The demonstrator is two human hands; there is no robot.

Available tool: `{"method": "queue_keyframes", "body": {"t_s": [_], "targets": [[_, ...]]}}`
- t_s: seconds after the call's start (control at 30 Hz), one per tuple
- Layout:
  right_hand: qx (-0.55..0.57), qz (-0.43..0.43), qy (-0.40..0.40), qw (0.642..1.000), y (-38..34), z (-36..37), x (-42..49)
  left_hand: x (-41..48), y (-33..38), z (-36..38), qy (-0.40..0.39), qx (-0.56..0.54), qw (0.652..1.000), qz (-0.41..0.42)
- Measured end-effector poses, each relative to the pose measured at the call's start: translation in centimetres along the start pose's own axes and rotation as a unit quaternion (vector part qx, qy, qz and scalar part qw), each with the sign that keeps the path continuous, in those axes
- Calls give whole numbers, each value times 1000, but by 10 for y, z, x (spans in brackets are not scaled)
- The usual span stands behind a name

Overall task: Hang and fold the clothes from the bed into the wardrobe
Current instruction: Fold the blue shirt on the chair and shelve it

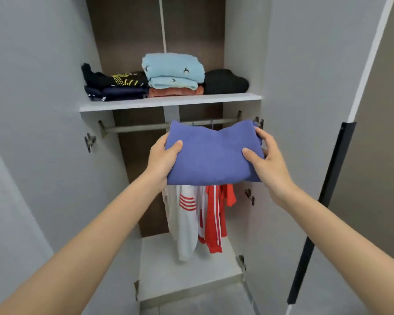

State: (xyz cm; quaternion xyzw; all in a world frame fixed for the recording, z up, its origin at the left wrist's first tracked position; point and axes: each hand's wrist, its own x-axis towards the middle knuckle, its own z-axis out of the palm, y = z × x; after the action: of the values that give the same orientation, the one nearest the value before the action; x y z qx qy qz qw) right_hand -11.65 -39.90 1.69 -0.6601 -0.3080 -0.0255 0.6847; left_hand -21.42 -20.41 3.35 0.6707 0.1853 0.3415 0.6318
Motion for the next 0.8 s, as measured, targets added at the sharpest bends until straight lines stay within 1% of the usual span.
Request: {"method": "queue_keyframes", "body": {"t_s": [0.23, 0.37, 0.57, 0.7, 0.8], "targets": [[36, -51, -4, 998, -38, 52, 130, 111, 68, -19, 49, -28, 997, 50], [75, -56, -21, 995, -47, 86, 201, 177, 94, -33, 82, -42, 992, 85], [82, -68, -87, 990, -55, 153, 303, 270, 122, -76, 140, 16, 982, 124], [81, -96, -137, 983, -57, 216, 357, 331, 137, -118, 200, 73, 963, 167], [69, -121, -172, 975, -54, 262, 389, 372, 140, -148, 244, 116, 947, 175]]}}
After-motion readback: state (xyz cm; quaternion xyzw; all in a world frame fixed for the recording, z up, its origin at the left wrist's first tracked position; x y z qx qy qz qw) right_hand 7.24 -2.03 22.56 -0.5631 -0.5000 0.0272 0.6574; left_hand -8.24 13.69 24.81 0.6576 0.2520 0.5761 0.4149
